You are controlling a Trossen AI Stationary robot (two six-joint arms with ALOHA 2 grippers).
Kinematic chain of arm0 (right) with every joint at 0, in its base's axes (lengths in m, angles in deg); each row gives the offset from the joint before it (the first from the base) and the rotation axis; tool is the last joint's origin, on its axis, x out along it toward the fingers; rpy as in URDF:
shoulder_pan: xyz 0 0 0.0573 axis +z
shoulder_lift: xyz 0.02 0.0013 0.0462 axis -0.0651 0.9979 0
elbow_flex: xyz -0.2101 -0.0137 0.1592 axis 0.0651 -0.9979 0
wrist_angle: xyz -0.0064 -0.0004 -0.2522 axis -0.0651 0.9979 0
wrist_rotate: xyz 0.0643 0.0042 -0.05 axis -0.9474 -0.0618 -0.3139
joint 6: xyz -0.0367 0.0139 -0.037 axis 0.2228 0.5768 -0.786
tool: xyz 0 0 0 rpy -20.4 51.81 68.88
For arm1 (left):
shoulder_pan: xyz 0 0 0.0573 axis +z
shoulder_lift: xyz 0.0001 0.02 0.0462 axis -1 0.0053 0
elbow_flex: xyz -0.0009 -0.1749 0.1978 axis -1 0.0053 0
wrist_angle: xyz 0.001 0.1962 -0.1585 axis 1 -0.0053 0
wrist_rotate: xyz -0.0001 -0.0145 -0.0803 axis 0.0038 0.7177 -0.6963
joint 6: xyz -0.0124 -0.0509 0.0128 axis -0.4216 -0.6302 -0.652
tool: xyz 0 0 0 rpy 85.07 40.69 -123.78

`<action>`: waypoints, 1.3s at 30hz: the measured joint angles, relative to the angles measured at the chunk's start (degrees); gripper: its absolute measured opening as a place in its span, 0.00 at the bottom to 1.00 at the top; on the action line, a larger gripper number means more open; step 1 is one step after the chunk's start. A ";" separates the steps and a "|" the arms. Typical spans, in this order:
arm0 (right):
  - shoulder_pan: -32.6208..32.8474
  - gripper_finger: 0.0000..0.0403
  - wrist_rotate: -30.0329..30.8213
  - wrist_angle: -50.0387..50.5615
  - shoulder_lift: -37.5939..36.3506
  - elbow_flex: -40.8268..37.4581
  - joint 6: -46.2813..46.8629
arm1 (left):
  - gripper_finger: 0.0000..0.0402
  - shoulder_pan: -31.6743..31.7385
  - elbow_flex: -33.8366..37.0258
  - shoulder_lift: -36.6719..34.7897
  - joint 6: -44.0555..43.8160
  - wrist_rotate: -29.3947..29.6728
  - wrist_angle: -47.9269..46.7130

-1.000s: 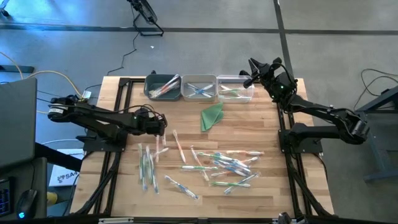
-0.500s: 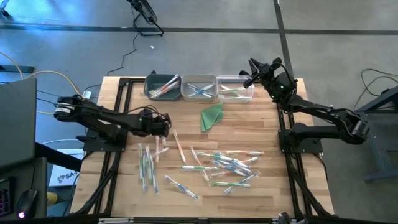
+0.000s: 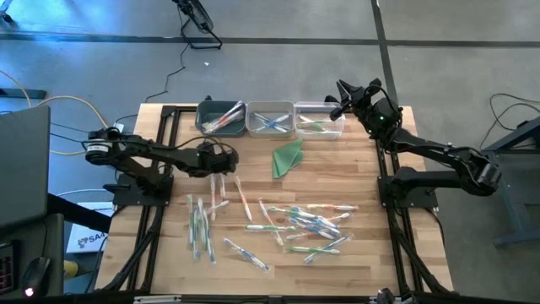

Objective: Pick & Place Toothbrushes
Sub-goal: Put the orange toothbrush into the dark blue bin

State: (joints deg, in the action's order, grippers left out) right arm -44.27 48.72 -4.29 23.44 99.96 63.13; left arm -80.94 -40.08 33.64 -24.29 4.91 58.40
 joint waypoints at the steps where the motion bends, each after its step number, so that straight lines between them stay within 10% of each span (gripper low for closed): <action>1: -0.02 0.08 0.02 0.00 0.02 0.00 0.00 | 0.31 0.94 0.02 0.13 0.39 -1.15 -0.48; 39: -0.02 0.08 0.02 3.30 0.02 0.00 0.00 | 0.31 9.25 -15.30 3.20 13.97 -14.27 -21.75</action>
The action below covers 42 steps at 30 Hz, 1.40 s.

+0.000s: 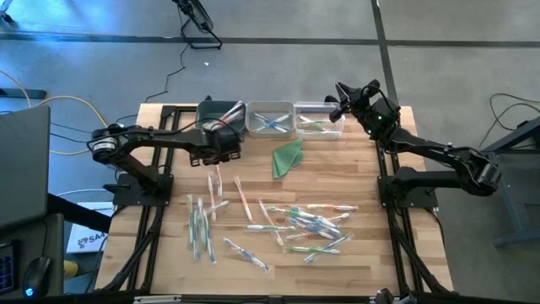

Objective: Pick & Place Toothbrushes
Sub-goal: Put the orange toothbrush into the dark blue bin

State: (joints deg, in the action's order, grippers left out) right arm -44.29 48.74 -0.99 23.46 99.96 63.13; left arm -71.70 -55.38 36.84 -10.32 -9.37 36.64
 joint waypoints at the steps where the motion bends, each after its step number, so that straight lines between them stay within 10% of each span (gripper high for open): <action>1: 0.00 0.08 0.00 0.00 0.00 0.00 0.00 | 0.31 0.00 -0.02 0.65 -0.61 -0.31 0.02; 25: 0.00 0.08 0.01 0.79 0.00 -0.01 0.00 | 0.31 0.00 -0.07 8.50 -0.29 -6.26 2.14; 42: 0.02 0.08 0.00 0.90 0.00 -0.02 0.00 | 0.04 0.02 -0.10 8.13 3.11 -8.31 2.74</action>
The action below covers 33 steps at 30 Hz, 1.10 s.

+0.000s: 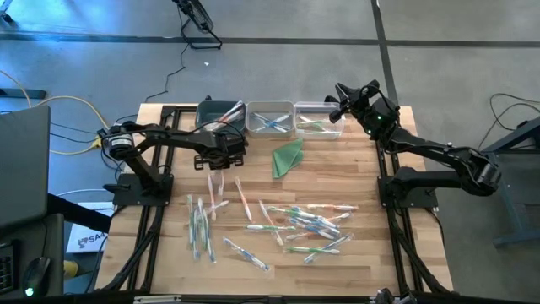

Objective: Pick & Place Toothbrushes
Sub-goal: Put the orange toothbrush into the dark blue bin

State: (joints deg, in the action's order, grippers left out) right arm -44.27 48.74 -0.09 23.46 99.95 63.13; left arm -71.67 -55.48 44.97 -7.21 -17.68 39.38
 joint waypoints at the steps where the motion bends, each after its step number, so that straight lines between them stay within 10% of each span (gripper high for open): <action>1: -0.02 0.08 0.01 -0.02 0.00 0.02 0.00 | 0.05 0.02 0.10 -0.42 0.55 -0.68 0.12; 19: -0.02 0.08 0.02 -0.40 0.00 0.02 -4.49 | 0.03 0.00 -3.14 -20.53 13.47 7.93 0.23; 33: 0.01 0.08 0.02 -3.40 0.00 0.02 -3.97 | 0.03 7.17 -9.45 -27.35 50.62 23.50 2.50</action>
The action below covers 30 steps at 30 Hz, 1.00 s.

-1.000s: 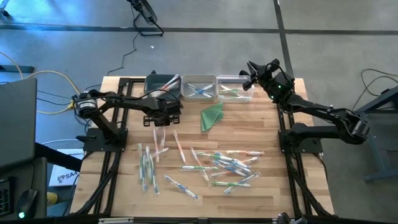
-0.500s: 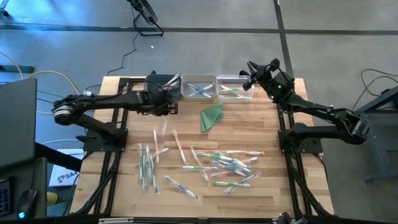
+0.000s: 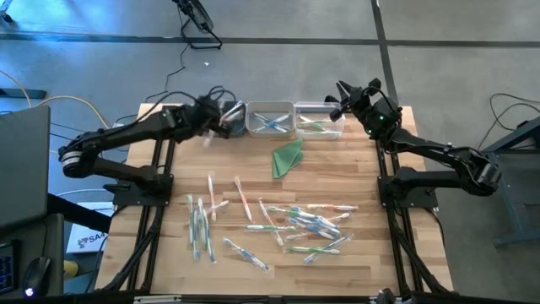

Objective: Pick & Place Toothbrushes
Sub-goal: Put the orange toothbrush into the dark blue bin

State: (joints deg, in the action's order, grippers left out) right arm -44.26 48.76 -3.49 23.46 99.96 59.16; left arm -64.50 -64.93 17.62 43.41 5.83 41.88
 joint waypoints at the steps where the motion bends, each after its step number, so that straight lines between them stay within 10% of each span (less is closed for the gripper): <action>1: 0.04 0.08 0.08 -0.12 0.00 0.00 0.12 | 0.03 1.68 0.00 0.00 3.39 0.06 0.79; 14: 0.04 0.08 0.45 -2.33 0.00 0.00 13.59 | 0.03 18.03 3.99 0.52 28.93 -10.13 16.94; 30: 0.04 0.08 0.46 -3.98 0.00 -0.01 22.39 | 0.03 23.93 12.22 10.98 35.90 -18.54 33.02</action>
State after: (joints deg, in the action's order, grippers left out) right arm -44.22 49.22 -7.47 23.46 99.95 81.55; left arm -40.57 -52.71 28.60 79.31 -12.72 74.90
